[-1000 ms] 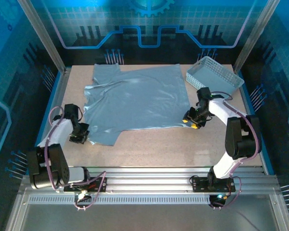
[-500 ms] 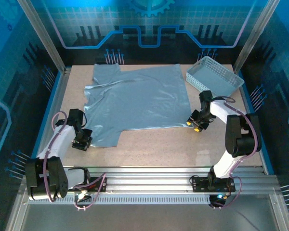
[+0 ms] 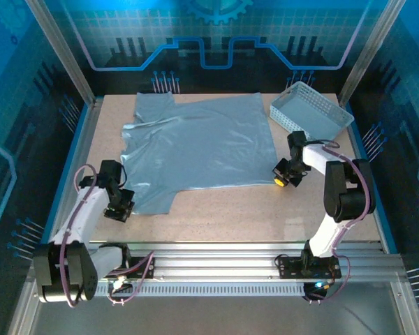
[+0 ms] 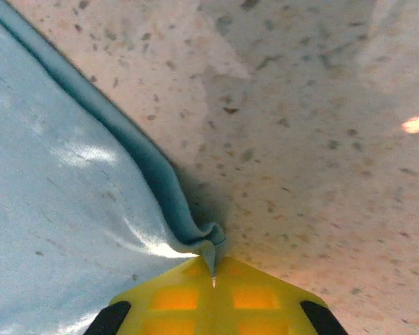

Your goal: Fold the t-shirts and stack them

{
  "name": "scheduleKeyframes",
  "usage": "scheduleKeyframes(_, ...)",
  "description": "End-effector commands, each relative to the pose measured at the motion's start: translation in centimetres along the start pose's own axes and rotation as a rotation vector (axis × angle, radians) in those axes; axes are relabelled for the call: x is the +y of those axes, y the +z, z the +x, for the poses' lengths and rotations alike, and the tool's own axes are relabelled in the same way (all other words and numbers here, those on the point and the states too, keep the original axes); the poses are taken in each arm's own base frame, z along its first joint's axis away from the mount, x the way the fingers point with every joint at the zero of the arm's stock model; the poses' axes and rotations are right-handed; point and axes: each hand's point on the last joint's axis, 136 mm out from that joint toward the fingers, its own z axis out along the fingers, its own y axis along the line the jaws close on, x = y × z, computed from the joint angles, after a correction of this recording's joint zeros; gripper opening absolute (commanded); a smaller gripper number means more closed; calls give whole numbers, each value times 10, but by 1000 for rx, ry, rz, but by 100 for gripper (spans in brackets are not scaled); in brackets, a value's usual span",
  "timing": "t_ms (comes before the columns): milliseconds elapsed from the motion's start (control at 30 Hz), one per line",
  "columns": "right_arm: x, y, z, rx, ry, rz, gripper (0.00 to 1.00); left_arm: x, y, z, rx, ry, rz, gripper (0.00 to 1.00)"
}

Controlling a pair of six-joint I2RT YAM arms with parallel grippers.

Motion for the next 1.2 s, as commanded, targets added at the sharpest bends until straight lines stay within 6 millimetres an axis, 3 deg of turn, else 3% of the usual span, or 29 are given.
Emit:
scheduleKeyframes(0, -18, -22, 10, -36, -29, 70, 0, 24, -12, 15, 16, -69, -32, 0)
scheduleKeyframes(200, -44, -31, 46, 5, -56, 94, 0, 55, -19, 40, 50, -97, -41, 0)
scheduleKeyframes(300, -49, -31, 57, 24, -56, 83, 0, 46, -21, 42, 34, -31, -3, 0)
scheduleKeyframes(367, -48, -31, 56, 23, -62, 81, 0, 24, -28, 36, -3, 19, 59, 0)
scheduleKeyframes(567, -25, -42, 37, 13, -77, 64, 0, -76, -62, 17, -109, 214, 220, 0)
scheduleKeyframes(633, -16, -45, 30, 17, -82, 56, 0, -109, -68, 16, -112, 271, 247, 0)
scheduleKeyframes(767, 4, -52, 10, 11, -88, 54, 0, -155, -69, 7, -132, 352, 219, 0)
scheduleKeyframes(967, 34, -57, -18, -9, -93, 32, 0, -204, -64, -11, -163, 432, 210, 0)
scheduleKeyframes(1167, 53, -53, -39, -19, -100, 33, 0, -220, -63, -37, -206, 458, 136, 0)
